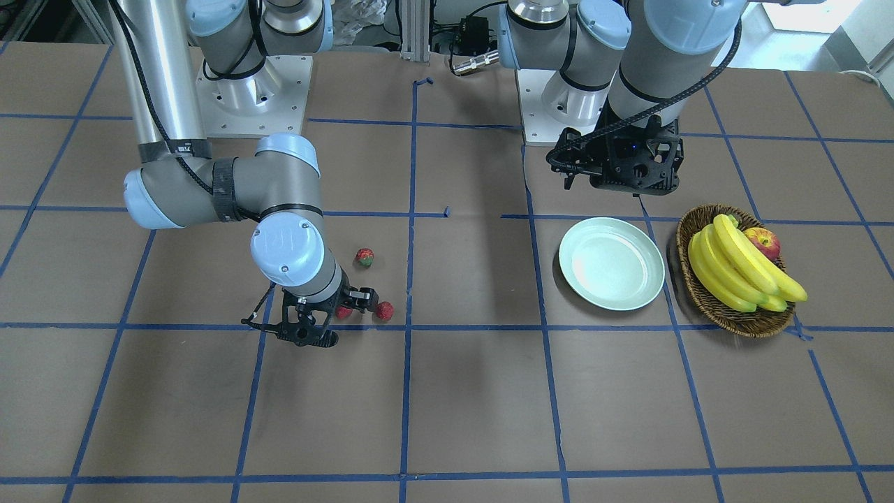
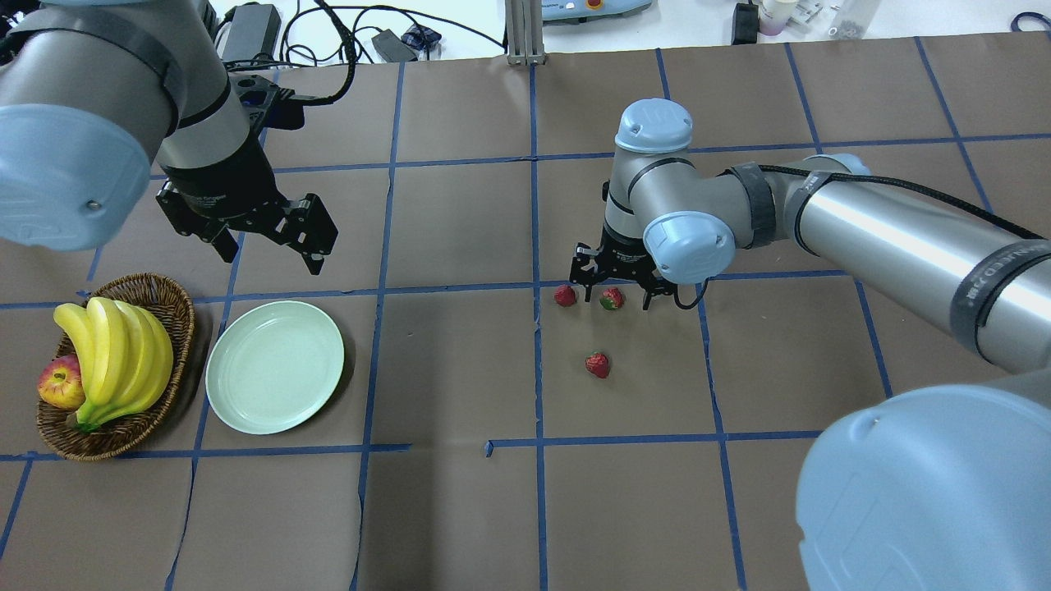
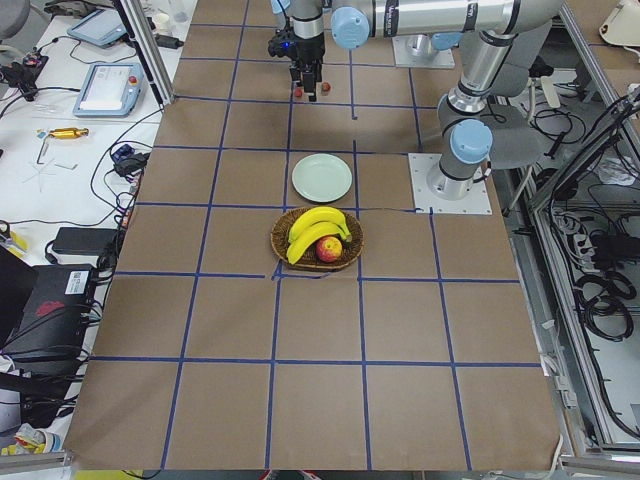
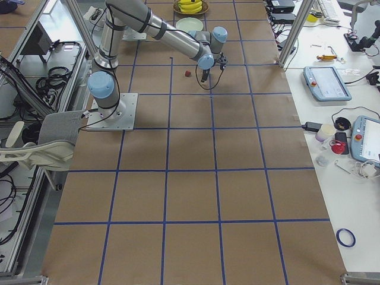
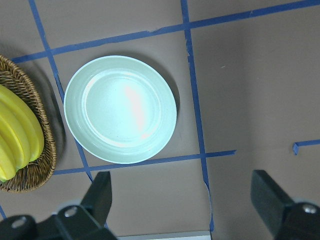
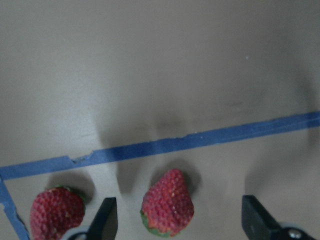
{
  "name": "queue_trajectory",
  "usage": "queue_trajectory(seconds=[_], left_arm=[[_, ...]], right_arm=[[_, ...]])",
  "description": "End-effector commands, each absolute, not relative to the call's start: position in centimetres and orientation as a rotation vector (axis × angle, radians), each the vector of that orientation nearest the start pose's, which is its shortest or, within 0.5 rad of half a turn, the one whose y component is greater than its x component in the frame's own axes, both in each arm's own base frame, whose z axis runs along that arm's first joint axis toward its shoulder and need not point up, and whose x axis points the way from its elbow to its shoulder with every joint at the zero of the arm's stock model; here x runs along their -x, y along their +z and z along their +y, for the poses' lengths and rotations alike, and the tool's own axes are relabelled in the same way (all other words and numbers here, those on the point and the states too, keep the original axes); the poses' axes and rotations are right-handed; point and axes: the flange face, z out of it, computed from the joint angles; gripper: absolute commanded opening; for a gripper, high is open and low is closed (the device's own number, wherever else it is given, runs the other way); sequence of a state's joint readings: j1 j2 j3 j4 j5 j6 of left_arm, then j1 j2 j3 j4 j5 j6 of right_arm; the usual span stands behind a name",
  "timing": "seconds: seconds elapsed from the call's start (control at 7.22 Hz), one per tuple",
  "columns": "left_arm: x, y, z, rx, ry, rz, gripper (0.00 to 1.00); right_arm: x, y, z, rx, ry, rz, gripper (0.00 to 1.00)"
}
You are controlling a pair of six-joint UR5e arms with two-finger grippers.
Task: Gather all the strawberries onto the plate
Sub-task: 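Grasp the farther red strawberry with the right gripper and lift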
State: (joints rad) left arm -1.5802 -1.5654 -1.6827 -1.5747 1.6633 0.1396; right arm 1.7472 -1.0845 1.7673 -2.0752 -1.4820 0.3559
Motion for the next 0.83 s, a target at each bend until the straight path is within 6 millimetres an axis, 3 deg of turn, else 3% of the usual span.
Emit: queue_trajectory(seconds=[0.0,0.14,0.28,0.69], left_arm=[[13.0,43.4,-47.4,-0.24,0.187,3.042,1.0],[13.0,43.5,-47.4,-0.24,0.184,3.042,1.0],[13.0,43.4,-47.4,-0.24,0.187,3.042,1.0],[13.0,43.4,-47.4,-0.24,0.187,3.041,1.0]], right_arm=[[-24.2,17.5,-55.0,-0.288,0.29,3.083,0.65],[-24.2,17.5,-55.0,-0.288,0.29,3.082,0.37],[-24.2,17.5,-54.9,-0.293,0.297,3.082,0.0],[-24.2,19.2,-55.7,-0.355,0.249,3.079,0.0]])
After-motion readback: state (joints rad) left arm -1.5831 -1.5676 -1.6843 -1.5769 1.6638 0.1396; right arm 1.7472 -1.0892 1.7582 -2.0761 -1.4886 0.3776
